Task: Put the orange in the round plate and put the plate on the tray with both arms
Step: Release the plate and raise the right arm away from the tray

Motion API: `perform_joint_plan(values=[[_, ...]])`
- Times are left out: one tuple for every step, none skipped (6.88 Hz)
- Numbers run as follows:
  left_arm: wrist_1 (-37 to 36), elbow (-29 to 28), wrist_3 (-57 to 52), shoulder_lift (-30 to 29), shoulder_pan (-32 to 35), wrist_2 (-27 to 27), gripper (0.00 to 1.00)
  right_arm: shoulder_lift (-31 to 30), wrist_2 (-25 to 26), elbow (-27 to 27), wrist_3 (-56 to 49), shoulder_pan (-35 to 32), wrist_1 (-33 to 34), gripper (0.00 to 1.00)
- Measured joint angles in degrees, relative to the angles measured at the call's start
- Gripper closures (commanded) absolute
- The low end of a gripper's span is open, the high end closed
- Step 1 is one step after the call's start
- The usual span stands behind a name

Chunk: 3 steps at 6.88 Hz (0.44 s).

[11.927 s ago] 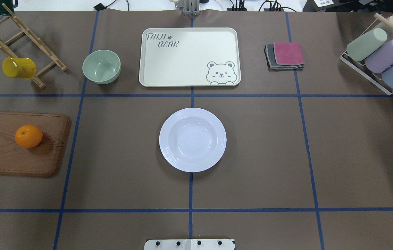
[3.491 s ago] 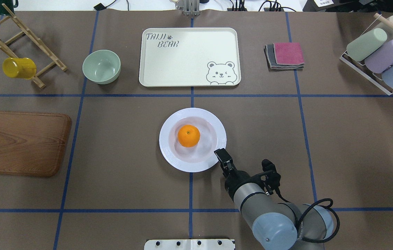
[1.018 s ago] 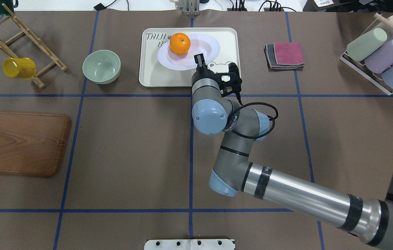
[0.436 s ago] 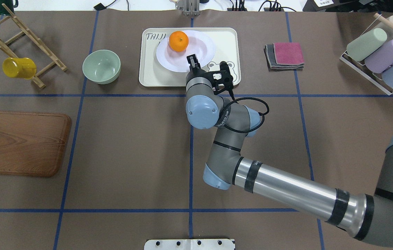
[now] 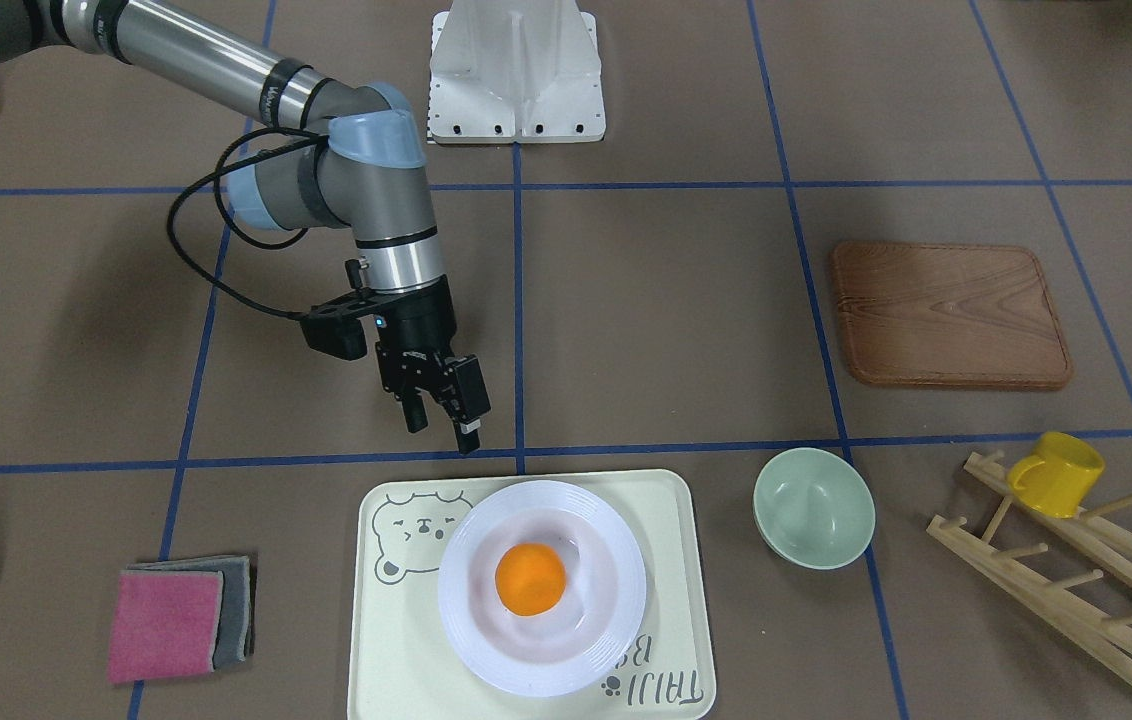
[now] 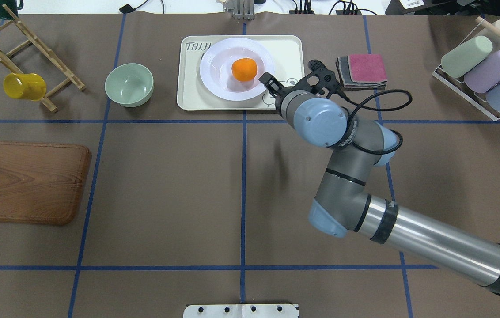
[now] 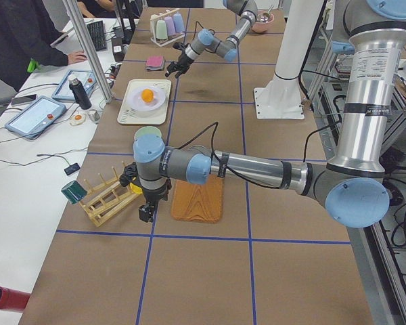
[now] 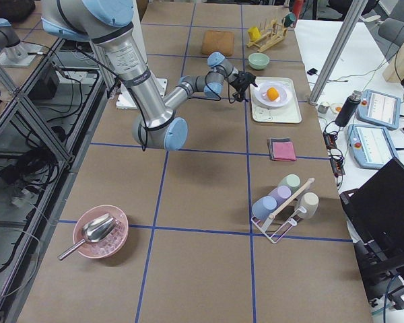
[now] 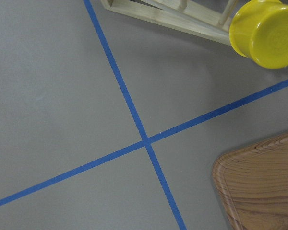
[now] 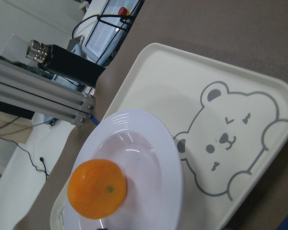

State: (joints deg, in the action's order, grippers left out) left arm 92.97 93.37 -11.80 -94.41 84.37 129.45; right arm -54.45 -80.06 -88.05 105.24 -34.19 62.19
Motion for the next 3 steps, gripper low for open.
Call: perform_joint_plan(values=[[0.03,0.03,0.06,0.12,0.0,1.0,0.02,-3.48,-8.99,-5.64,-10.66,-5.4,5.66,0.0],[0.05,0.33,-0.01,0.19,0.01,1.71,0.02,-6.32,-17.5,-9.73,-21.85,-11.52,11.47,0.0],[0.08,0.85,-0.26,0.27,0.09,2.16,0.02,-8.91,-24.83,-12.36,-33.84,-17.84,16.16,0.0]])
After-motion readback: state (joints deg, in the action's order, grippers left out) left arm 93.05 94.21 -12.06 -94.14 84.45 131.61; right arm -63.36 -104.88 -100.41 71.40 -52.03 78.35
